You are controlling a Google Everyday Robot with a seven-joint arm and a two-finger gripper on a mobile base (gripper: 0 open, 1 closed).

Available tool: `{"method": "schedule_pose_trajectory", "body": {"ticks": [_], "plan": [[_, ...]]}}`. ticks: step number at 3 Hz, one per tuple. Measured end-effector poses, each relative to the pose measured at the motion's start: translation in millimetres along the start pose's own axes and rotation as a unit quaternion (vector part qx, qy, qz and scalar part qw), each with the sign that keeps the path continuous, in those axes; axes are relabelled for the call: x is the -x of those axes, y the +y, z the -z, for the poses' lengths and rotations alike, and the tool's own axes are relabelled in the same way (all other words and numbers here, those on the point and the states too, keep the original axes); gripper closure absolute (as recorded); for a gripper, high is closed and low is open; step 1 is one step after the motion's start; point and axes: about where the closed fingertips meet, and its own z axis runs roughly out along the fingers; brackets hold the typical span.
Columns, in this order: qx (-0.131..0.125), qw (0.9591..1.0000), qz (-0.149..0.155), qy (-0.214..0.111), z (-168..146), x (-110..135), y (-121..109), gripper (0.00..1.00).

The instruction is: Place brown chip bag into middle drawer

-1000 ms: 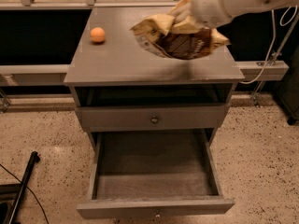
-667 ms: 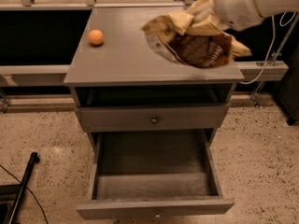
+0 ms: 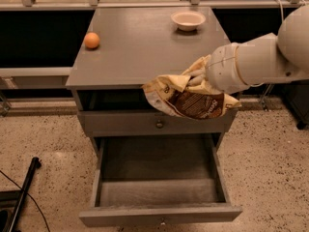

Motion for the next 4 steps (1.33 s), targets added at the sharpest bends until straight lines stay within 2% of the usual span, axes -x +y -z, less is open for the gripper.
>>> {"method": "schedule_pose_trajectory", "body": {"ticks": [1,2,3,4], "plan": [[0.002,1.0,-0.001,0.001,1.2,2.0,0.0,1.0],[-0.011,0.9997,-0.017,-0.014,-11.5,-19.3,22.0,1.0],[-0.041,0.9981,-0.042,-0.022,-37.0,-77.9,80.9,1.0],[-0.06,0.9963,-0.059,-0.018,-66.9,-132.7,131.5,1.0]]}}
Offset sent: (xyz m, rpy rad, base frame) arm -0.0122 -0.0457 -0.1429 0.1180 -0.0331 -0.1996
